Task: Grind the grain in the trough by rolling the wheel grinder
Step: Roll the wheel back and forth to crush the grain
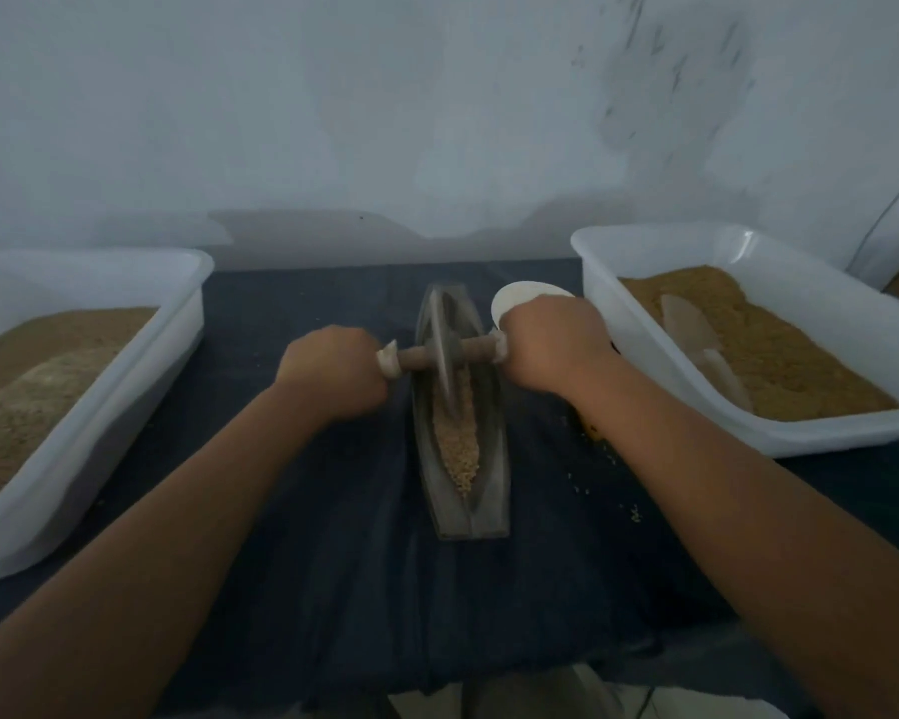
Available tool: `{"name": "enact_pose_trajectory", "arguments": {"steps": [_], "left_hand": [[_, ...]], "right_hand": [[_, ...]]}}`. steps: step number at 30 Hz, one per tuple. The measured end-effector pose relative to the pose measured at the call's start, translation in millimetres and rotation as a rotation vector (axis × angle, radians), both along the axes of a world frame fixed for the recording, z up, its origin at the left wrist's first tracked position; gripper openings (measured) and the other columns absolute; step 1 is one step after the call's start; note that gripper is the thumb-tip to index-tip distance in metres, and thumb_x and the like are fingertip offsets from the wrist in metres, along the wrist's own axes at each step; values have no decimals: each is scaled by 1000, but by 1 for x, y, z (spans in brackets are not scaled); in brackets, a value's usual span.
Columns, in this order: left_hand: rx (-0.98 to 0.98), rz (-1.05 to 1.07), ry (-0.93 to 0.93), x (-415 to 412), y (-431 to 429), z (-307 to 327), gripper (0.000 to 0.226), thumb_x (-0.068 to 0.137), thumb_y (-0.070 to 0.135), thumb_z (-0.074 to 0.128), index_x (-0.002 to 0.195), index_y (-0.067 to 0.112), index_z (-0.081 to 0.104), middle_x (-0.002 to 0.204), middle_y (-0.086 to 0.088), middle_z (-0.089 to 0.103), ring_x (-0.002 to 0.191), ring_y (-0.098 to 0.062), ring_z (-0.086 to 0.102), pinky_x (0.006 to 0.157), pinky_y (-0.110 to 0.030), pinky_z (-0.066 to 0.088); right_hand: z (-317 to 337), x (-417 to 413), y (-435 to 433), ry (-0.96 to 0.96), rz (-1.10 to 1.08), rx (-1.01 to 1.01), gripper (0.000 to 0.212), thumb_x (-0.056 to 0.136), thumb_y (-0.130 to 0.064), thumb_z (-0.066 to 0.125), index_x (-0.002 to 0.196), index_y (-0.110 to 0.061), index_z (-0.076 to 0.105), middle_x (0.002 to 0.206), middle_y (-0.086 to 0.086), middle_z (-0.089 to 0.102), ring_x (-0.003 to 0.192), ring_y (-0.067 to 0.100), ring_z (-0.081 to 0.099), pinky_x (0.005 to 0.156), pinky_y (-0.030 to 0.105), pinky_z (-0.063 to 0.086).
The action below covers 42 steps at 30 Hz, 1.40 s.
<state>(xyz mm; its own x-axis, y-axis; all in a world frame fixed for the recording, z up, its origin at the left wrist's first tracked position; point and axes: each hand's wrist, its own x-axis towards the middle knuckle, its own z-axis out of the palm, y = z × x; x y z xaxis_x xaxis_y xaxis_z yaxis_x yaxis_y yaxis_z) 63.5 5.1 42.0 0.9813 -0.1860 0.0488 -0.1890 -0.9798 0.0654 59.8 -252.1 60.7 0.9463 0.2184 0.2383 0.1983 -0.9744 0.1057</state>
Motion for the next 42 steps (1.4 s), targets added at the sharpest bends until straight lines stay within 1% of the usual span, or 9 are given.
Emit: {"name": "enact_pose_trajectory", "arguments": {"steps": [2, 6, 13, 17, 21, 24, 30, 36, 42], "left_hand": [[44, -66, -20, -34, 12, -9, 21, 79, 46, 55, 71, 26, 57, 74, 9, 62, 66, -17, 60, 60, -31, 47], [63, -153, -109, -82, 30, -15, 28, 74, 53, 55, 62, 29, 49, 54, 12, 50, 47, -7, 46, 46, -22, 26], [102, -18, -126, -4, -4, 8, 23, 79, 44, 60, 69, 23, 56, 72, 5, 59, 67, -24, 58, 65, -32, 45], [156, -62, -146, 11, -16, 23, 24, 82, 43, 62, 70, 23, 57, 72, 4, 57, 67, -25, 56, 65, -34, 46], [154, -222, -13, -34, 8, 14, 19, 74, 43, 60, 65, 27, 52, 66, 9, 56, 63, -20, 58, 59, -31, 46], [144, -270, -71, -58, 23, 4, 19, 67, 46, 55, 60, 29, 49, 56, 11, 51, 50, -9, 49, 47, -23, 32], [140, -93, -70, 11, -5, 19, 29, 80, 51, 58, 68, 25, 54, 75, 6, 59, 72, -25, 61, 67, -34, 48], [69, -64, -44, -6, 0, 8, 23, 79, 44, 60, 70, 23, 57, 74, 5, 61, 65, -19, 57, 64, -33, 48], [0, -153, -30, -73, 32, -21, 23, 65, 49, 53, 62, 26, 54, 55, 11, 54, 51, -8, 51, 46, -23, 32]], "right_hand": [[-3, -33, -10, 77, 49, 6, 25, 90, -36, 61, 67, -27, 57, 71, -6, 58, 68, 15, 59, 59, 31, 45], [-6, -81, -28, 219, 130, -30, 34, 85, -45, 62, 56, -33, 48, 57, -11, 49, 52, 0, 42, 47, 22, 23], [-13, 1, -10, 22, -19, 21, 36, 93, -46, 52, 65, -24, 57, 65, -6, 53, 64, 16, 56, 55, 28, 35], [-17, 9, -10, 98, -58, 70, 31, 95, -39, 52, 69, -24, 57, 75, -3, 60, 77, 23, 63, 69, 36, 51], [-26, -43, -26, 136, 38, 87, 33, 84, -50, 46, 61, -28, 56, 62, -7, 57, 57, 13, 57, 51, 30, 43], [-27, -69, -34, 178, 100, 83, 38, 74, -59, 35, 56, -29, 51, 63, -8, 49, 51, 10, 50, 46, 26, 29], [-23, -7, -11, -24, -49, 59, 37, 92, -50, 47, 65, -25, 52, 66, -4, 55, 61, 20, 55, 56, 31, 42], [-5, -13, -9, 66, 26, 54, 31, 97, -42, 52, 70, -26, 56, 76, -4, 60, 76, 22, 62, 69, 36, 53], [-7, -69, -24, 155, 154, -18, 39, 87, -44, 67, 56, -35, 45, 55, -12, 48, 51, 0, 43, 47, 23, 24]]}}
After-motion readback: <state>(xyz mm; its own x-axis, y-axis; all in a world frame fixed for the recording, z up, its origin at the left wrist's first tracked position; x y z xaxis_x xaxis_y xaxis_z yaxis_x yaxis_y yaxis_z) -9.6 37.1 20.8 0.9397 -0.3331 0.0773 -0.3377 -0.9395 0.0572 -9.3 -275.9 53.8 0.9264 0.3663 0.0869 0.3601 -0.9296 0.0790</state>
